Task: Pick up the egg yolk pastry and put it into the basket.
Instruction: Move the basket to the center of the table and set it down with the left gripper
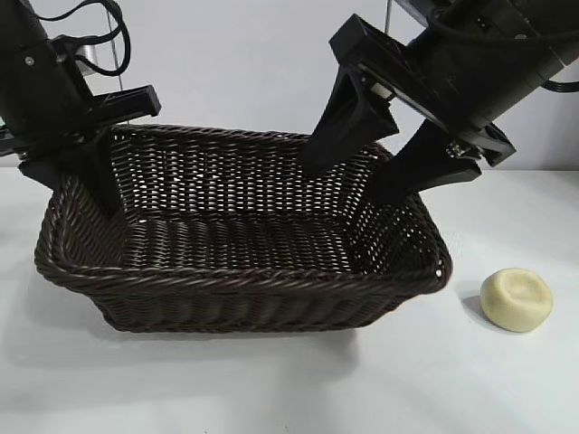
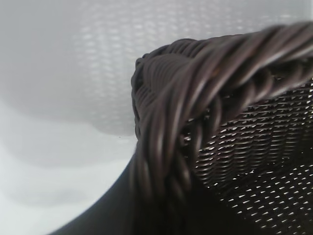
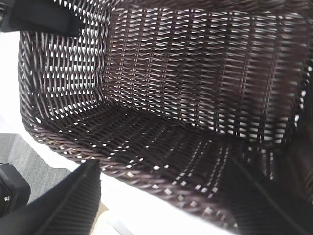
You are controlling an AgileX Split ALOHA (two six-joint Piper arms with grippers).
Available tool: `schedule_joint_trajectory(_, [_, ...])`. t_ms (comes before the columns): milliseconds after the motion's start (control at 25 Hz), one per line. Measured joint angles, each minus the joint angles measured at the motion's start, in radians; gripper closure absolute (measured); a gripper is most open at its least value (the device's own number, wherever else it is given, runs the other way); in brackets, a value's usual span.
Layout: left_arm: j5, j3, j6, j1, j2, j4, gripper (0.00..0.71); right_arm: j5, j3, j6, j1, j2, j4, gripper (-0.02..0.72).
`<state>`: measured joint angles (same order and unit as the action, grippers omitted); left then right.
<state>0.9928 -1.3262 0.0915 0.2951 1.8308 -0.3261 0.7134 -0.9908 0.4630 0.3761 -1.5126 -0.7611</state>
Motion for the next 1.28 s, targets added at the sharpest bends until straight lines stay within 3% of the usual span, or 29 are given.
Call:
schedule_joint_trajectory(360, [0.03,-0.001,-0.058,0.0,0.066,-0.022,0.609,0.001,0.0,0.0,0.0,0.0,0.001,0.185])
schedule_joint_trajectory(920, [-0.009,-0.007,-0.111,0.0,0.108,-0.054,0.602,0.001,0.0,-0.001,0.0,0.0,0.003,0.185])
schedule_joint_trajectory(1080, [-0.019,-0.011,-0.112,0.0,0.108,-0.065,0.46,0.001,0.0,-0.003,0.0,0.0,0.003,0.185])
schedule_joint_trajectory(1280, [-0.021,-0.012,-0.112,0.0,0.108,-0.074,0.18,0.001,0.0,-0.003,0.0,0.0,0.004,0.185])
